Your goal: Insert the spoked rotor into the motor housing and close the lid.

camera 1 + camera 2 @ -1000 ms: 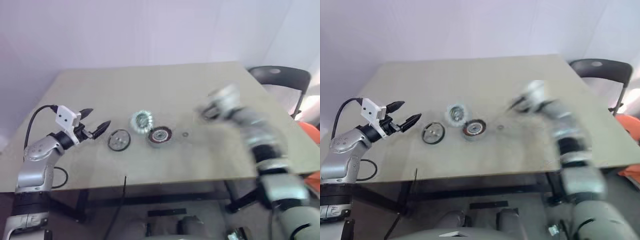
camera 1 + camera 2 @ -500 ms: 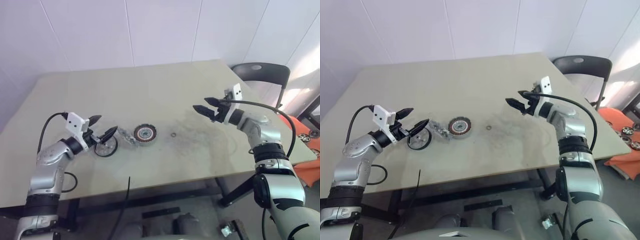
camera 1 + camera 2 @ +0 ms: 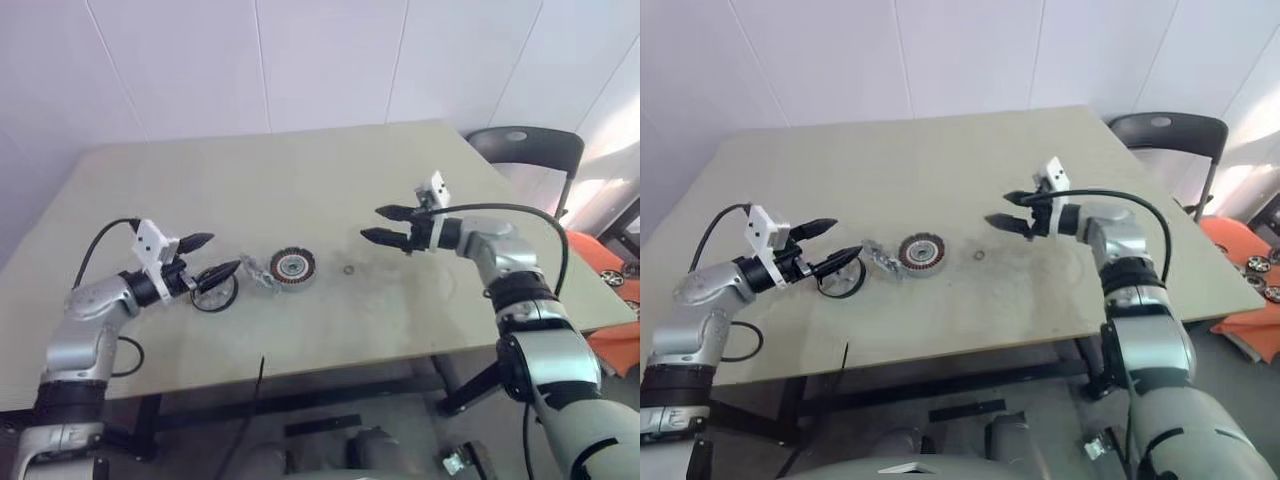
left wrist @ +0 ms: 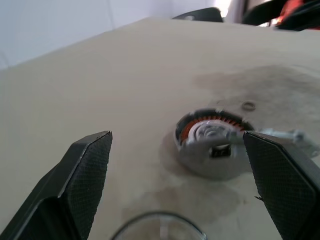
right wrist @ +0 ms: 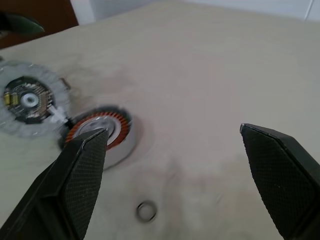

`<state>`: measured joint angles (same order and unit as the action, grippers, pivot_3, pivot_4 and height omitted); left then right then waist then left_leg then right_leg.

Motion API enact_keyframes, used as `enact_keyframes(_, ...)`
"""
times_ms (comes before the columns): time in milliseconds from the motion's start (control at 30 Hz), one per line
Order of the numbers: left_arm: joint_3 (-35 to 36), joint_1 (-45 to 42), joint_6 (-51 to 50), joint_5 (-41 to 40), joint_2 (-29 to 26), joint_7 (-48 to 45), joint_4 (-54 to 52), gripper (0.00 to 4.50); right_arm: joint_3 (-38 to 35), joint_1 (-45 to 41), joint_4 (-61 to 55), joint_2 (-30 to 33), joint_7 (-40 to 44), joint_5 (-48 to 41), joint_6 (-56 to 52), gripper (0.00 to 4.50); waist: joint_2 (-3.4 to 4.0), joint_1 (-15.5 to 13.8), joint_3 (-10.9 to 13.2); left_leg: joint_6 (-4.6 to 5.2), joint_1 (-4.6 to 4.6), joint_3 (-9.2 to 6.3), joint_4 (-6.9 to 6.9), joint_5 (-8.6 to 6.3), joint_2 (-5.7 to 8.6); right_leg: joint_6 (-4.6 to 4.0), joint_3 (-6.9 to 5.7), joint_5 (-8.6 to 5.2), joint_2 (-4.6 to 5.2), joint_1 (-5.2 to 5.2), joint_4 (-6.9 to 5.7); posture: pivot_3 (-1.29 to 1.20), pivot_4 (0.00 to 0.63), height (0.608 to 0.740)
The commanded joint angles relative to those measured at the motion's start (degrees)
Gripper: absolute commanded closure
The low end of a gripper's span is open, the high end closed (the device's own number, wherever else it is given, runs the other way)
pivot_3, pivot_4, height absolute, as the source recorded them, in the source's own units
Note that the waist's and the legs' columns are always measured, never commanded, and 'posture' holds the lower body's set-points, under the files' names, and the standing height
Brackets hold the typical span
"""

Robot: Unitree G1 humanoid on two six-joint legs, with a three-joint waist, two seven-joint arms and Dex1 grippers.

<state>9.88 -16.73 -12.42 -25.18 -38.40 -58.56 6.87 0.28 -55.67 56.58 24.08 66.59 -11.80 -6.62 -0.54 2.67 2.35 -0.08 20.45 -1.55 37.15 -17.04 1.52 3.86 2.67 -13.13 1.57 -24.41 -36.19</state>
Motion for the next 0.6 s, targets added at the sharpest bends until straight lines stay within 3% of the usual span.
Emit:
enact_keyframes(33, -0.25, -3.76, -1.43, -1.45, -2.89, -5.19, 1.06, 0.04, -0.39, -4.44, 3.95, -1.11, 0.27, 1.56, 5.26, 0.06, 0.0, -0.02, 0.0, 0.0, -0.01, 0.0, -0.02, 0.0, 0.0, 0.0, 0.0, 0.0, 0.0, 0.0, 0.0, 0.0, 0.0, 0.74)
enact_keyframes(233, -1.43, -9.54, -4.77, -1.4, -7.13, -11.48, 3.35, 0.04, -0.29, -6.41, 7.49, -1.93, 4.01, 3.23, 7.77, 0.06, 0.0, -0.07, 0.0, -0.04, 0.04, -0.01, -0.01, 0.02, 0.03, 0.01, -0.02, 0.01, 0.05, 0.0, 0.02, 0.0, 0.0, 0.74)
enact_keyframes(600, -2.01, -8.94, -11.07, -3.2, -10.72, -17.66, 0.29, 0.04, 2.96, -3.67, 5.82, 0.52, 15.16, 6.83, 6.69, 0.06, 0.01, 0.05, 0.01, -0.06, -0.02, -0.03, 0.02, 0.03, 0.06, 0.02, -0.01, 0.01, 0.05, 0.0, -0.08, 0.0, 0.0, 0.74)
